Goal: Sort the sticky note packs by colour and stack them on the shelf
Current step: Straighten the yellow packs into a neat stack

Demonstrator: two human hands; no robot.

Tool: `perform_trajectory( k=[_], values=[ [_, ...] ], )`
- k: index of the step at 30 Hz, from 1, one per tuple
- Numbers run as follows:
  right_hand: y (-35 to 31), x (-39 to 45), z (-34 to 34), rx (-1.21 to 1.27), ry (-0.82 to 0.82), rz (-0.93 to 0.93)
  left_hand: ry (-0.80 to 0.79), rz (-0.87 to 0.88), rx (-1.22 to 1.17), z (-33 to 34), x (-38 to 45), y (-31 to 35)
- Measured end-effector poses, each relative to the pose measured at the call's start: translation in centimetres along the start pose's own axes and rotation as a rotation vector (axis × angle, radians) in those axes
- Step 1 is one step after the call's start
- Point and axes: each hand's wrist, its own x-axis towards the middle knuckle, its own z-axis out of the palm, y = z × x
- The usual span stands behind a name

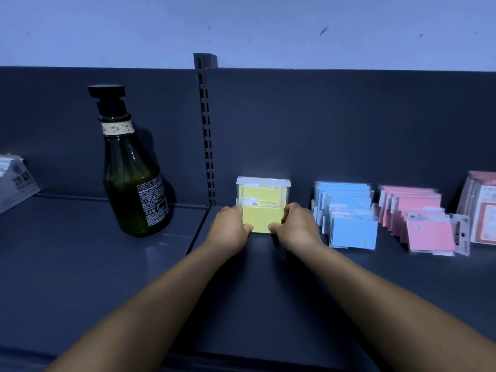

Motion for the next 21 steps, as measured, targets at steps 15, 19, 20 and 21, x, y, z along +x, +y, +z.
perform_trajectory(
  k=[15,19,20,21],
  values=[
    [-0.9,-0.7,-0.3,-0.125,-0.056,0.019,-0.081,-0.057,0.044,-0.4,-0.2,0.7],
    [-1.0,-1.4,-0.9,-0.155,-0.072,0.010,-0.074,-0.064,0.053,-0.9,-1.1,0.9],
    [-0.8,-1.4,-0.9,-0.170,-0.073,-0.004,-0.071,-0.049,0.062,-0.9,-1.3,1.0],
    [-0.8,-1.8,-1.1,-0.174,-0.096,-0.002,-0.090,-0.045,0.060,-1.1,-1.7,1.2]
  ],
)
